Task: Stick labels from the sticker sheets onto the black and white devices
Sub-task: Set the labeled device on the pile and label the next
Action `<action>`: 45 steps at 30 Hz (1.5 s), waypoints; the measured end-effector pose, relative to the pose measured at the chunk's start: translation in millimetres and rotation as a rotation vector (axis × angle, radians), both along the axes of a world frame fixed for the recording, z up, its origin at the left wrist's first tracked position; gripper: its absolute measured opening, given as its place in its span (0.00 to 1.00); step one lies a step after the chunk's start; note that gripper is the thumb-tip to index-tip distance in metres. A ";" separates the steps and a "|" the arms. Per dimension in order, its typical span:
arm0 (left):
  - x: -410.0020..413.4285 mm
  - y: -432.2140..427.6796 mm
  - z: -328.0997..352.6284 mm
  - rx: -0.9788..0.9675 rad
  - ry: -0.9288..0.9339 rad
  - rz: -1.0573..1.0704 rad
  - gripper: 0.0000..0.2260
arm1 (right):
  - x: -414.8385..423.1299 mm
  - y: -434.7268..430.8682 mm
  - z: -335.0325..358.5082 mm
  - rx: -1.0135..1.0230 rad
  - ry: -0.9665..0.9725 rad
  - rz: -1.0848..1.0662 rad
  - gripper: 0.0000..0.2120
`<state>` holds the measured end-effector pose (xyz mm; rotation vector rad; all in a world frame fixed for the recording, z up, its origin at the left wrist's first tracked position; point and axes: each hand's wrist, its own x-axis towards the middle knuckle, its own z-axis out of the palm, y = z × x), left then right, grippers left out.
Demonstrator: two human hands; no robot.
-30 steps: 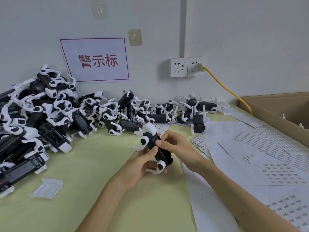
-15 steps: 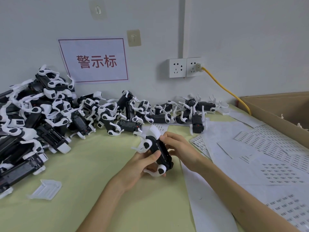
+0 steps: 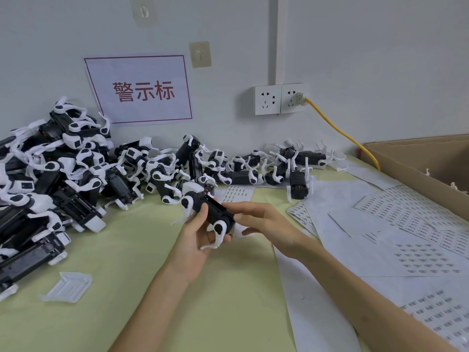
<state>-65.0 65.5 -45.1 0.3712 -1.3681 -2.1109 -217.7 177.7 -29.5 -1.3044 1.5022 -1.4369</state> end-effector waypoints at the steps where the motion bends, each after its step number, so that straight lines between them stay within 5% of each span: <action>1: 0.2 -1.0 -0.3 0.009 0.007 0.005 0.20 | -0.1 -0.5 -0.6 0.001 0.003 -0.010 0.16; 7: 0.3 -1.5 -1.1 -0.004 0.024 0.018 0.13 | 1.3 -2.4 -3.1 0.005 0.022 0.013 0.15; 11: -0.4 -2.9 -1.6 0.028 0.039 0.086 0.18 | 4.0 -11.0 -15.8 0.052 0.032 -0.121 0.13; 16: 3.9 -17.0 -0.6 0.198 0.149 0.213 0.08 | -4.1 -8.3 -22.1 0.313 0.733 -0.128 0.33; 18: 7.0 -22.4 -1.0 0.226 0.168 0.269 0.06 | -3.8 -8.3 -24.2 0.364 0.878 -0.065 0.32; 30: 9.1 -11.3 9.6 0.128 0.041 0.309 0.19 | -8.9 -11.4 -24.1 0.217 0.778 -0.246 0.11; 37: 14.1 -10.6 12.2 0.068 0.049 0.313 0.15 | -3.6 -11.4 -35.2 0.264 0.884 -0.123 0.43; 45: 11.1 -5.8 14.2 0.036 -0.125 0.365 0.24 | -8.0 -13.9 -31.8 0.252 0.894 -0.205 0.27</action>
